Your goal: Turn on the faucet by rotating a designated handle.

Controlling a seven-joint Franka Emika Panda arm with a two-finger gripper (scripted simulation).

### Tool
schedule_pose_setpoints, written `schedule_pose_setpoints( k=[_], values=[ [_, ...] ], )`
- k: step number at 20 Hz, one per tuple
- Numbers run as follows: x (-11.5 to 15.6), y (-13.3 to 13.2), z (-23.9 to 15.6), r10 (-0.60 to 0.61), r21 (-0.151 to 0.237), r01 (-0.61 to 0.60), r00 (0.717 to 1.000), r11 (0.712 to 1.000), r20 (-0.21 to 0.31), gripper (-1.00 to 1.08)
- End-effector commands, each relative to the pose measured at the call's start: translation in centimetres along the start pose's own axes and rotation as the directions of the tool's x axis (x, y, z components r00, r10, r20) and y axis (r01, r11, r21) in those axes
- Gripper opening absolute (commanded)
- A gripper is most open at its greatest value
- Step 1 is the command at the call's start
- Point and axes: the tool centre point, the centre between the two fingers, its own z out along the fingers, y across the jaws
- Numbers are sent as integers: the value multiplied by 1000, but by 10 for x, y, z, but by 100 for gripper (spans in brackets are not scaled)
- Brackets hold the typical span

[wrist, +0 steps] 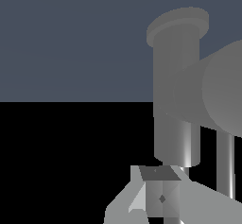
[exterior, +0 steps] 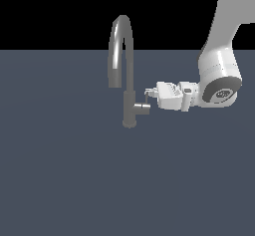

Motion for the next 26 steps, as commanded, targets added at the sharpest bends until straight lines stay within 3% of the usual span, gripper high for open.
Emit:
schedule_pose_setpoints(
  k=[1,23,26],
  values=[
    [-2,4,0,0,0,0,1000,1000,0,-100],
    [-9,57,0,-1,1,1,1000,1000,0,-100],
    [-9,53,0,-10,6,10,1000,1000,-3,-100]
  ],
)
